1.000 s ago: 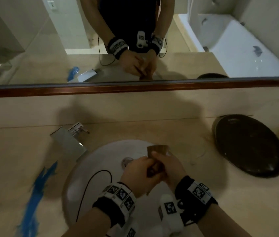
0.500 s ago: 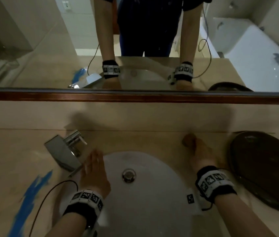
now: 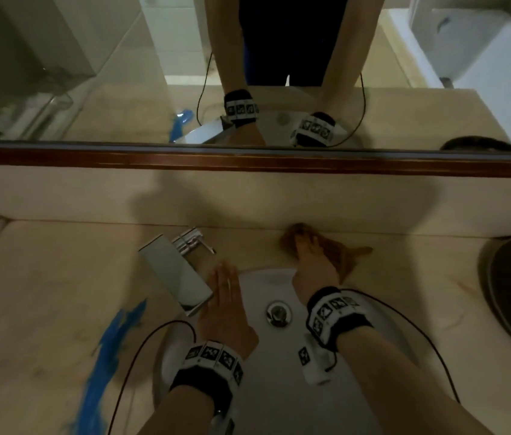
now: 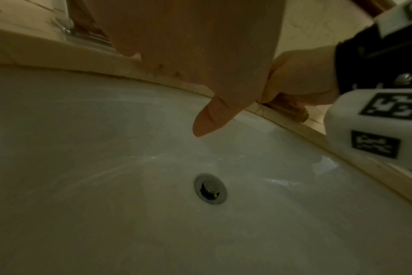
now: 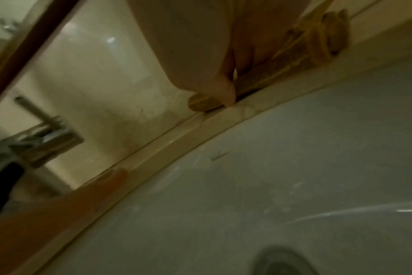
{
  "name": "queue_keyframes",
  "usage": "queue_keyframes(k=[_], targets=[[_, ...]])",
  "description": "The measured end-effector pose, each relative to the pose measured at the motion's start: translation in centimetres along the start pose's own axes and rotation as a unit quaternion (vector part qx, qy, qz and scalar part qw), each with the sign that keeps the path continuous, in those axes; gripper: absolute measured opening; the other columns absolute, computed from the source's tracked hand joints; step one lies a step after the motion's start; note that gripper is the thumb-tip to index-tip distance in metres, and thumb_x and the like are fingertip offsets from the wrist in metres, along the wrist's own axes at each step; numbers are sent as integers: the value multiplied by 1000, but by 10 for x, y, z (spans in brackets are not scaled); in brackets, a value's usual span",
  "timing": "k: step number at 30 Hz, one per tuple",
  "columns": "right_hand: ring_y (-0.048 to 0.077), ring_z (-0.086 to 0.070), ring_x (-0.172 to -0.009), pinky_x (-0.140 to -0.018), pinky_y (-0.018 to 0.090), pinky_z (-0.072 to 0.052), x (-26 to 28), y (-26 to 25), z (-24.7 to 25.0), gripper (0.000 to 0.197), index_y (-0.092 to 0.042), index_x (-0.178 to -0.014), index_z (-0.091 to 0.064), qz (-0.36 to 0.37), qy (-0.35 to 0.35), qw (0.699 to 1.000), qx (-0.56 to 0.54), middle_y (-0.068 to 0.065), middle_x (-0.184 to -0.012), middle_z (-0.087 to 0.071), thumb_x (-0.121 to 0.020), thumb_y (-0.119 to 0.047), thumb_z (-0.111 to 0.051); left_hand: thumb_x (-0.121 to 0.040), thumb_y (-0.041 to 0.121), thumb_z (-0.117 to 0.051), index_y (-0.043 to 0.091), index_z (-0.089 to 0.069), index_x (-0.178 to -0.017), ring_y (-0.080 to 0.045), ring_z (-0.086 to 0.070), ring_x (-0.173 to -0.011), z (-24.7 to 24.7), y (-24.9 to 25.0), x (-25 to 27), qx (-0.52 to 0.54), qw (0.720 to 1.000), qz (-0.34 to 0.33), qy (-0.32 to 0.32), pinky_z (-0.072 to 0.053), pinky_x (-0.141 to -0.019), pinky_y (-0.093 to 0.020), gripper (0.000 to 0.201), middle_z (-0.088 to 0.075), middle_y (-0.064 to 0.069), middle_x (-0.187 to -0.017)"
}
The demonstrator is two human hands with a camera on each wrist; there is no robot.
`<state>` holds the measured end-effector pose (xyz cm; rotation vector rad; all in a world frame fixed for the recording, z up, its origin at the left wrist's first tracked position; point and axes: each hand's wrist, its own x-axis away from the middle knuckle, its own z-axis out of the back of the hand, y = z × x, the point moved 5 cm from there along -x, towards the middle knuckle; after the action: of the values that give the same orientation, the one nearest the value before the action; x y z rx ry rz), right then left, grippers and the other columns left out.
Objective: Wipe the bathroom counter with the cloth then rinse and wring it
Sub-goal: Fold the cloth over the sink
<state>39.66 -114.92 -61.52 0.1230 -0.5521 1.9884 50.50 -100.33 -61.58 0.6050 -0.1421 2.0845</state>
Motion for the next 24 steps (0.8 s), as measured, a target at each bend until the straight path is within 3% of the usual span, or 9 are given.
queue_keyframes(k=[3, 5, 7, 9, 12, 15, 18, 21, 24], targets=[[24, -28, -142, -115, 30, -24, 6, 31, 17, 67, -12, -151, -21, -50, 87, 994, -46, 10, -156, -25, -90, 0, -45, -84, 27, -51, 13, 33, -143, -27, 19, -146, -1, -5, -1, 20, 1000, -7, -5, -14, -119, -41, 104, 35, -3, -153], [25, -28, -142, -114, 30, -23, 12, 51, 23, 62, -10, -150, -24, -79, 114, 990, -34, 11, -156, -25, -92, -1, -43, -80, 28, -51, 15, 37, -141, -28, 17, -146, -5, -8, -3, 32, 999, -19, -8, -18, -117, -48, 107, 37, -3, -152], [27, -28, -142, -111, 34, -29, 10, 52, 22, 59, -10, -149, -25, -98, 113, 988, -25, 12, -156, -24, -93, -3, -42, -79, 30, -52, 15, 37, -140, -29, 11, -147, -9, -10, -6, 40, 999, -29, -8, -21, -115, -49, 109, 37, -5, -152], [28, -24, -143, -109, 37, -32, 2, 31, 14, 58, -11, -149, -26, -81, 97, 992, -9, 13, -156, -24, -93, -4, -41, -77, 33, -48, 16, 38, -139, -29, 7, -148, -11, -13, -7, 52, 998, -36, -7, -25, -114, -49, 108, 38, -6, -151], [25, -21, -145, -110, 35, -32, -11, -25, -7, 62, -17, -150, -24, 7, 58, 998, 20, 10, -157, -22, -93, -2, -42, -81, 31, -46, 12, 32, -143, -28, 6, -148, -11, -17, 1, 63, 997, -45, -14, -29, -113, -44, 102, 33, -5, -154], [24, -27, -142, -108, 34, -33, -21, -79, -21, 59, -22, -150, -25, 68, 45, 997, 14, 6, -157, -25, -96, -4, -42, -91, 33, -46, 8, 21, -148, -31, 7, -147, -10, -29, 21, 8, 999, -46, -28, -8, -120, -45, 91, 21, -9, -158], [26, -44, -130, -97, 35, -42, -28, -114, -24, 53, -24, -145, -37, 104, 56, 993, 24, 7, -148, -40, -95, -7, -42, -95, 36, -39, 5, 16, -149, -37, 16, -145, -10, -51, 39, -35, 998, -21, -43, 10, -116, -46, 83, 20, -16, -157], [28, -55, -115, -84, 35, -47, -32, -134, -26, 50, -24, -140, -43, 126, 43, 990, 47, 5, -136, -51, -93, -8, -45, -95, 37, -37, 2, 10, -150, -38, 28, -140, -12, -71, 49, -67, 997, 2, -32, 13, -115, -47, 80, 34, -23, -149], [30, -60, -104, -69, 32, -43, -39, -156, -35, 33, -19, -127, -54, 169, 30, 982, 81, 7, -128, -57, -97, -18, -39, -93, 35, -39, 4, -1, -151, -38, 32, -138, -18, -77, 53, -65, 998, -4, -18, 11, -117, -48, 76, 37, -25, -147]])
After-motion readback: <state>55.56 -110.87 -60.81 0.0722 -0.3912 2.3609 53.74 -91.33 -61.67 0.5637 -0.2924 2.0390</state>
